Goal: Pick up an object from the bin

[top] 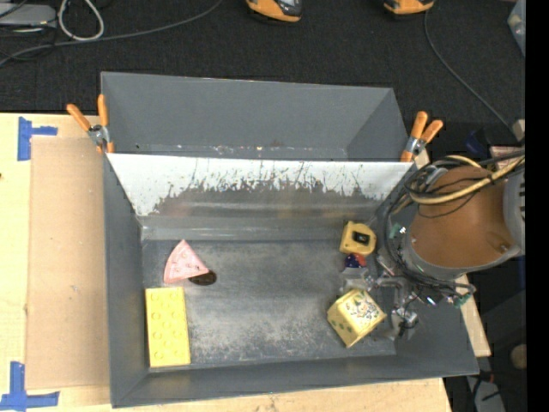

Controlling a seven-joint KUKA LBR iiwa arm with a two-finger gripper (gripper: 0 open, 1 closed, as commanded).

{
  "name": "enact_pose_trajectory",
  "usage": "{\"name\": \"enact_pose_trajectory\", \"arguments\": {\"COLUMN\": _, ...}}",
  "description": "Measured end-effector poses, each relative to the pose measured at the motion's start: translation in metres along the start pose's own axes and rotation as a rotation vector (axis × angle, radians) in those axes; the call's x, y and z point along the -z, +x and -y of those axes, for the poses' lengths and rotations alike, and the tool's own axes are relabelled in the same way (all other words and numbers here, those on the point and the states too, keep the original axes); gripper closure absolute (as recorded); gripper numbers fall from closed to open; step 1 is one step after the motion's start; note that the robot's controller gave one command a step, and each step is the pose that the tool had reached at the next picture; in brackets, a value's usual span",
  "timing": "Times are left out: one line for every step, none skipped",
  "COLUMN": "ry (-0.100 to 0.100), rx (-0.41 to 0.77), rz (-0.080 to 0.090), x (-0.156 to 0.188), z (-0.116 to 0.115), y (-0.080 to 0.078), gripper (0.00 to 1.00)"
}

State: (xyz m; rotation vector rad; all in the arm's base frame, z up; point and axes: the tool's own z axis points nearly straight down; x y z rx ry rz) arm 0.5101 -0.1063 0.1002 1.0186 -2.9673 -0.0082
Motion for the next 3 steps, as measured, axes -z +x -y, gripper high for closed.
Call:
{"name": "enact_pose_trajectory", "arguments": {"ry": 0.005, "rx": 0.199, "rz": 0.003, "x": -0.025, "z": 0.003, "y": -0.007, "gripper": 0.0}}
{"name": "enact_pose_trajectory", "arguments": {"ry": -0.002, "rx": 0.218, "rz": 0.0, "x": -0.03, "z": -0.012, "y": -0.004, "gripper": 1.0}}
{"name": "enact_pose_trajectory", "arguments": {"ry": -0.003, "rx": 0.219, "rz": 0.0, "x": -0.03, "z": -0.012, "y": -0.004, "gripper": 1.0}}
